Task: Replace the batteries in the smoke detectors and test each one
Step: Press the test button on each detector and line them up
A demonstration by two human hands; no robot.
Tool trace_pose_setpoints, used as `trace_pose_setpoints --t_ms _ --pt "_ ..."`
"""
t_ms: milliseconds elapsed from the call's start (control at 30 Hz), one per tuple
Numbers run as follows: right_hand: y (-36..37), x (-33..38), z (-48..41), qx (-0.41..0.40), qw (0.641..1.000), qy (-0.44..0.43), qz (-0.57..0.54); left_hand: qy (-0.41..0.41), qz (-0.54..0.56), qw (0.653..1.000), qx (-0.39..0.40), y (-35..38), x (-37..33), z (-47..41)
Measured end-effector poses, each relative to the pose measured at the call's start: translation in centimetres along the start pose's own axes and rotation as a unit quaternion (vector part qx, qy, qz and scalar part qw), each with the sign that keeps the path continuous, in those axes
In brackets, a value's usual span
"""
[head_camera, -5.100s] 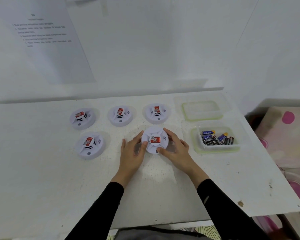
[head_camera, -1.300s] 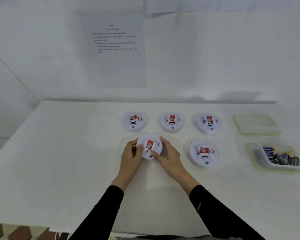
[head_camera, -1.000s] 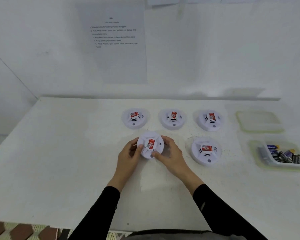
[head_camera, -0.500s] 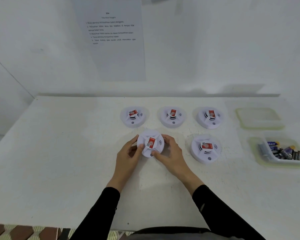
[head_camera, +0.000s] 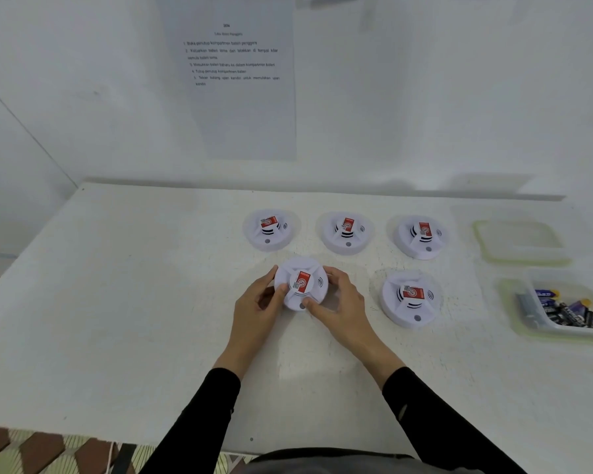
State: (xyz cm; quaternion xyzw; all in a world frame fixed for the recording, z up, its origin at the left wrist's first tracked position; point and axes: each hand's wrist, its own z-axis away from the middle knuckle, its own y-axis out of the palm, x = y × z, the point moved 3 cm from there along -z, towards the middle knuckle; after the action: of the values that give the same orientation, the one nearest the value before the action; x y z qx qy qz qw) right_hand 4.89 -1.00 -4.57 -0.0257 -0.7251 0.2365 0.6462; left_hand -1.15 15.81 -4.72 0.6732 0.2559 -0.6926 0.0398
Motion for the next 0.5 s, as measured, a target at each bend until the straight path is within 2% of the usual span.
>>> trace_pose_setpoints --t_ms 500 --pt "0.11 -0.35 -0.13 0.004 1.0 0.001 0.001 -0.005 0.007 1.0 -0.005 0.08 0.04 0.1"
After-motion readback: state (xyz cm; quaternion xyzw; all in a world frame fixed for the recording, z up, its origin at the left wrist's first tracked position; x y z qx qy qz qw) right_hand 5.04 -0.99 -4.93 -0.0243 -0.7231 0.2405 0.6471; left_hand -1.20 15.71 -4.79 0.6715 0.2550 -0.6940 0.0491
